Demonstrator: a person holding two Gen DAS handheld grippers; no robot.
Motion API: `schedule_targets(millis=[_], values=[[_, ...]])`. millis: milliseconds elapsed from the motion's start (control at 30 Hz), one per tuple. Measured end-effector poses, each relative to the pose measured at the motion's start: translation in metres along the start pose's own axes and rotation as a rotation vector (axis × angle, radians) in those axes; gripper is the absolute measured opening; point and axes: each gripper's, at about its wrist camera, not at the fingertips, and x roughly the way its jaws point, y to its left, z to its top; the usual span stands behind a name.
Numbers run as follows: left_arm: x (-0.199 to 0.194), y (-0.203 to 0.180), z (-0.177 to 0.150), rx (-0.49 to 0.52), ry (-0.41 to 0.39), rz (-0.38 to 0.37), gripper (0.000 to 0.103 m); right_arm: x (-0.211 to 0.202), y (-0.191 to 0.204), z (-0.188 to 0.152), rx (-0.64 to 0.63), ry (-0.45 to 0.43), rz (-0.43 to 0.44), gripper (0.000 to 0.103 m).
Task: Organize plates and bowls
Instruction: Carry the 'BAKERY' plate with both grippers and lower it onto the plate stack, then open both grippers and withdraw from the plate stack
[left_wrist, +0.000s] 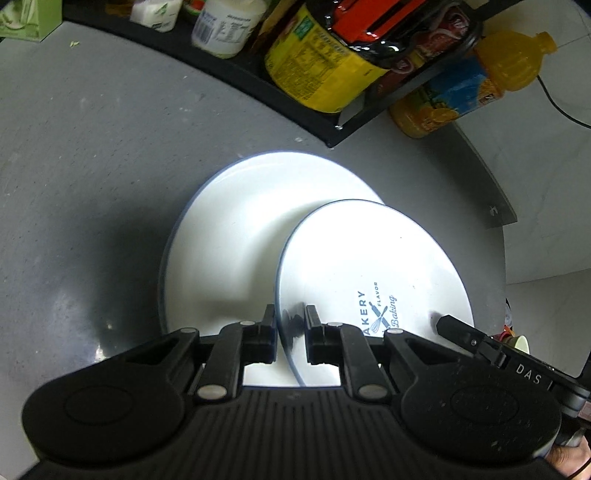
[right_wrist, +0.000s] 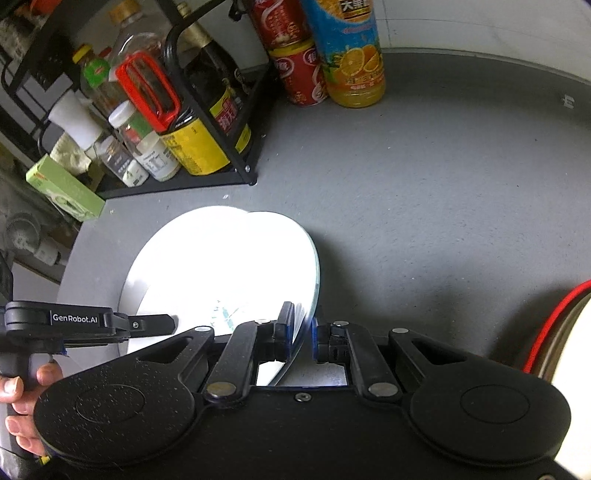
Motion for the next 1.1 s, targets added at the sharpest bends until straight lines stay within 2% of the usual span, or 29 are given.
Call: schedule_targets(millis=[333, 600, 700, 767, 867, 1000, 1033, 1100], values=[[0.009, 0.012, -0.004, -0.031, -0.012, 0.041, 0.016, 0.010, 0.013, -0.006, -0.056, 0.001, -0.045, 0.009], [0.005, 0.006, -0.004, 0.006, -0.028, 0.090, 0.016, 0.010, 0.011, -0.007, -0.062, -0.009, -0.038, 0.009], [-0.003, 0.008, 0.000, -0.009, -0.033, 0.080, 0.017, 0.011, 0.010, -0.006, -0.054, -0.011, -0.029, 0.009], [-0.011, 0.010, 0.003, -0.014, -0.048, 0.090, 0.024, 0.012, 0.009, -0.006, -0.042, -0.012, -0.022, 0.009], [-0.025, 0.010, 0.006, 0.006, -0.080, 0.131, 0.042, 0.012, 0.008, -0.007, -0.020, -0.007, -0.018, 0.009], [-0.032, 0.010, 0.010, 0.037, -0.089, 0.134, 0.051, 0.017, 0.006, -0.007, 0.011, -0.002, -0.009, 0.010], [-0.032, 0.009, 0.011, 0.042, -0.087, 0.158, 0.056, 0.018, 0.006, -0.007, 0.011, 0.000, -0.012, 0.010], [-0.032, 0.012, 0.010, 0.049, -0.091, 0.211, 0.056, 0.021, 0.008, -0.008, 0.011, 0.003, -0.018, 0.011]])
